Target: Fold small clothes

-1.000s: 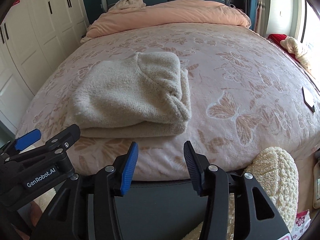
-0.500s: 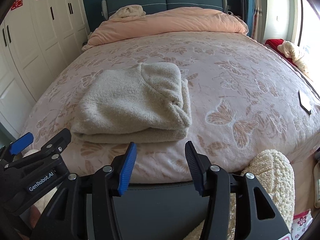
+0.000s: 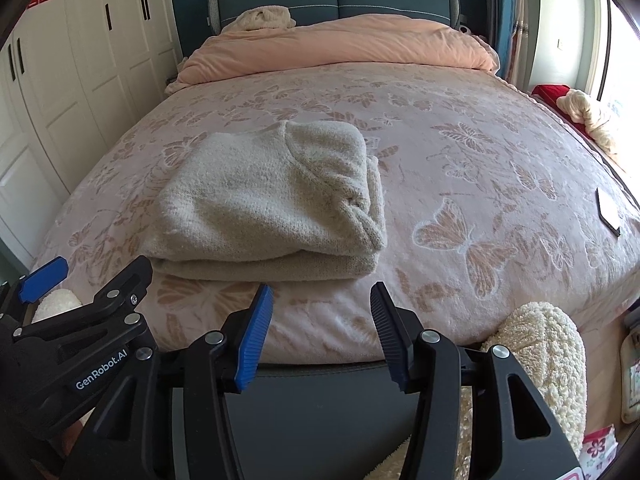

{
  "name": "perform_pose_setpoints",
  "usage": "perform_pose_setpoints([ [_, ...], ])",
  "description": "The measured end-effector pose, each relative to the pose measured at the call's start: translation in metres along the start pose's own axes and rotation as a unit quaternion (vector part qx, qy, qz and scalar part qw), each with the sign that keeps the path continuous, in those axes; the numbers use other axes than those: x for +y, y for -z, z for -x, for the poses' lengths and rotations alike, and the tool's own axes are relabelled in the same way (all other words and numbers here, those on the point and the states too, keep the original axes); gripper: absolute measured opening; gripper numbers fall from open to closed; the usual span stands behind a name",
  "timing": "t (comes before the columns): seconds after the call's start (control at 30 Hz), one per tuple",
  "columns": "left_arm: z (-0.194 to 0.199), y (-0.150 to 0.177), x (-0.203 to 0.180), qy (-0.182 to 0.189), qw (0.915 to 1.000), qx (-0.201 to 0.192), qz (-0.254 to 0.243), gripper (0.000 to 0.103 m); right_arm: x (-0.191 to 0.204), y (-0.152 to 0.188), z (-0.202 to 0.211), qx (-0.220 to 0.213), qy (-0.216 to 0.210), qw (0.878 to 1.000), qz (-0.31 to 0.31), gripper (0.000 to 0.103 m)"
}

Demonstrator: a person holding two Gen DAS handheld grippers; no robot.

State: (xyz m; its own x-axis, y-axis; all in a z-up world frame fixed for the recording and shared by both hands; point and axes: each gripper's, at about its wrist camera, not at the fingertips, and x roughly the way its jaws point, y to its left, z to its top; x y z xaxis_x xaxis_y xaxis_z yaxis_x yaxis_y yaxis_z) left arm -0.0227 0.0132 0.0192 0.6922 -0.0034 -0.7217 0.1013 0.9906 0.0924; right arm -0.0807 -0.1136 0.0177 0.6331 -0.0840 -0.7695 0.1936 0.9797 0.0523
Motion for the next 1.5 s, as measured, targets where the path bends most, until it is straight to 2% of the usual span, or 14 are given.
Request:
perform_pose_setpoints([
  [0.43, 0.0006, -0.0003, -0.0057, -0.011, 0.9998, -0.008, -0.013, 0.093, -0.0013, 0.0008, -0.0009, -0.001, 0.006, 1.0, 0.002, 0.05],
  [1.5, -0.0013, -0.0006, -0.0064, -0.008, 0.9998, -0.008, -0.018, 0.09, 0.0006, 0.0001, 0.0019, -0.005, 0.014, 1.0, 0.003, 0.05],
])
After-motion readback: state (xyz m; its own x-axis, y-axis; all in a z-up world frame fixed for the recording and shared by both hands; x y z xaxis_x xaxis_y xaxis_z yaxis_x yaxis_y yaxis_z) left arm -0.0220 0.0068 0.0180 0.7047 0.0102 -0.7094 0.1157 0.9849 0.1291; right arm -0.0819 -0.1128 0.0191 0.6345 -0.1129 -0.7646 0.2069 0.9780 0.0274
